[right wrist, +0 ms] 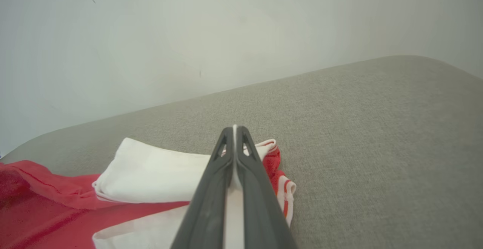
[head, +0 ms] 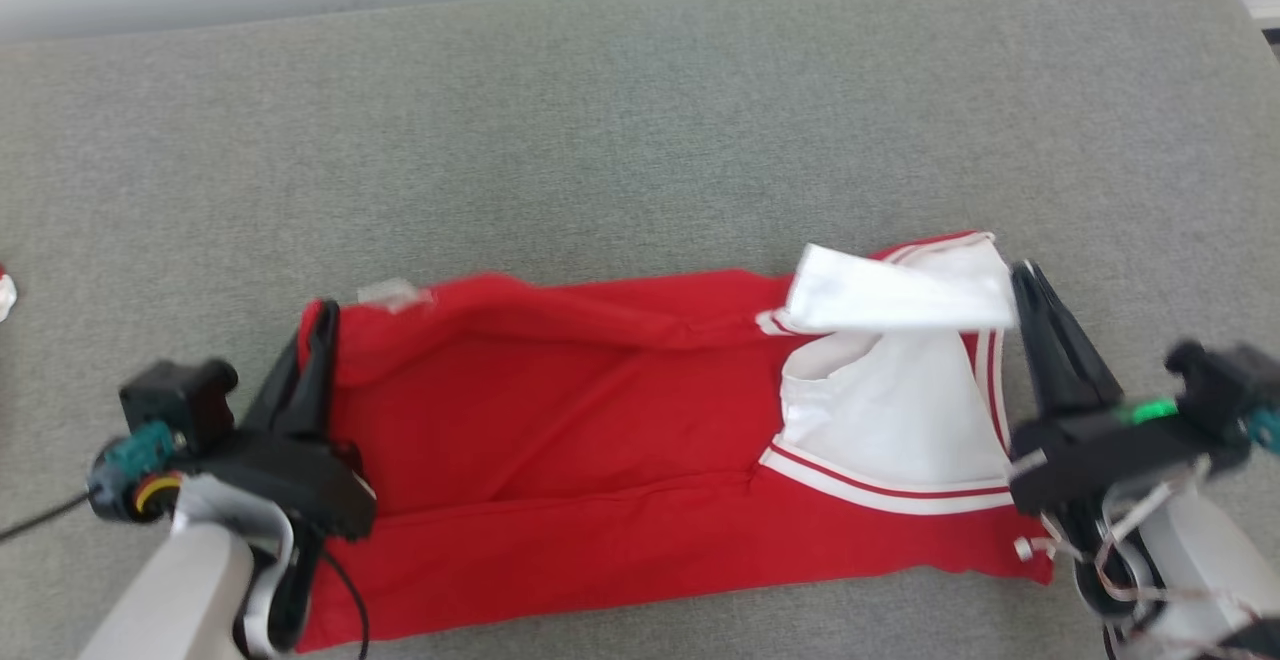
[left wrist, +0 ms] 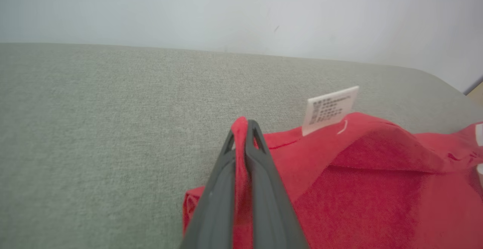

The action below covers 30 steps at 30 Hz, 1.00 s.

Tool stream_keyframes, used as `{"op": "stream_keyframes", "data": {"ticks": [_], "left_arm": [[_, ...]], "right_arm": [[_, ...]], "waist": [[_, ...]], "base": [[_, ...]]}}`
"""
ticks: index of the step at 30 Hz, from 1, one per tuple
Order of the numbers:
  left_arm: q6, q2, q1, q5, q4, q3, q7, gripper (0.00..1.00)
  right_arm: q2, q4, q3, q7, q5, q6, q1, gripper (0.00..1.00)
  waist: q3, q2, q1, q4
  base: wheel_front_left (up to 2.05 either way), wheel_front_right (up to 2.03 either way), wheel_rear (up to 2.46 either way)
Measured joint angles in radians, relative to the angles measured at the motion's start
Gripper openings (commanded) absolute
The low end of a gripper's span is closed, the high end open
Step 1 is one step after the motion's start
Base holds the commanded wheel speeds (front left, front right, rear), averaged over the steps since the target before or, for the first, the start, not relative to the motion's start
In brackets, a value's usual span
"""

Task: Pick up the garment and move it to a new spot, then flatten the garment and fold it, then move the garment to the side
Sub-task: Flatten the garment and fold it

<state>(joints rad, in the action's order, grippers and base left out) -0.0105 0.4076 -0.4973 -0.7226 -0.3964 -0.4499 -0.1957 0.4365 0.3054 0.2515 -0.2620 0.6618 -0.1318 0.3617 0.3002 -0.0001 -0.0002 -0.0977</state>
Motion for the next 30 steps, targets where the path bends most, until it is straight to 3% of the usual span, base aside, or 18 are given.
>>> {"op": "stream_keyframes", "data": {"ticks": [12,26,27,28,29,30], "left_arm": [[-0.034,-0.019,0.132,-0.007,0.078,-0.019,-0.023,0.0],[-0.042,-0.046,0.176,0.001,0.025,-0.019,-0.051,0.0],[-0.043,-0.047,0.178,0.003,0.019,-0.018,-0.054,0.38],[-0.044,-0.048,0.182,0.007,0.014,-0.017,-0.054,0.74],[-0.044,-0.048,0.186,0.012,0.01,-0.016,-0.056,1.0],[-0.049,-0.051,0.189,0.016,0.009,-0.012,-0.059,1.0]], "right_arm": [[-0.089,-0.124,-0.2,0.049,-0.031,0.0,-0.273,0.0],[-0.154,-0.157,-0.254,0.113,-0.083,0.0,-0.38,0.0],[-0.155,-0.151,-0.257,0.114,-0.083,0.0,-0.381,0.2],[-0.154,-0.149,-0.26,0.115,-0.088,0.0,-0.382,0.5],[-0.154,-0.15,-0.262,0.113,-0.091,0.0,-0.382,1.0],[-0.154,-0.15,-0.263,0.113,-0.092,0.0,-0.382,1.0]], "waist": [[-0.015,0.0,0.0,0.049],[-0.052,0.0,0.0001,0.055],[-0.056,0.0,0.0001,0.056],[-0.061,0.0,0.0001,0.057],[-0.065,0.0,0.0001,0.057],[-0.07,0.0,0.0001,0.058]], "base": [[0.0,0.0,0.0],[0.0,0.0,0.0],[0.0,0.0,0.0],[0.0,0.0,0.0],[0.0,0.0,0.0],[0.0,0.0,0.0]]}}
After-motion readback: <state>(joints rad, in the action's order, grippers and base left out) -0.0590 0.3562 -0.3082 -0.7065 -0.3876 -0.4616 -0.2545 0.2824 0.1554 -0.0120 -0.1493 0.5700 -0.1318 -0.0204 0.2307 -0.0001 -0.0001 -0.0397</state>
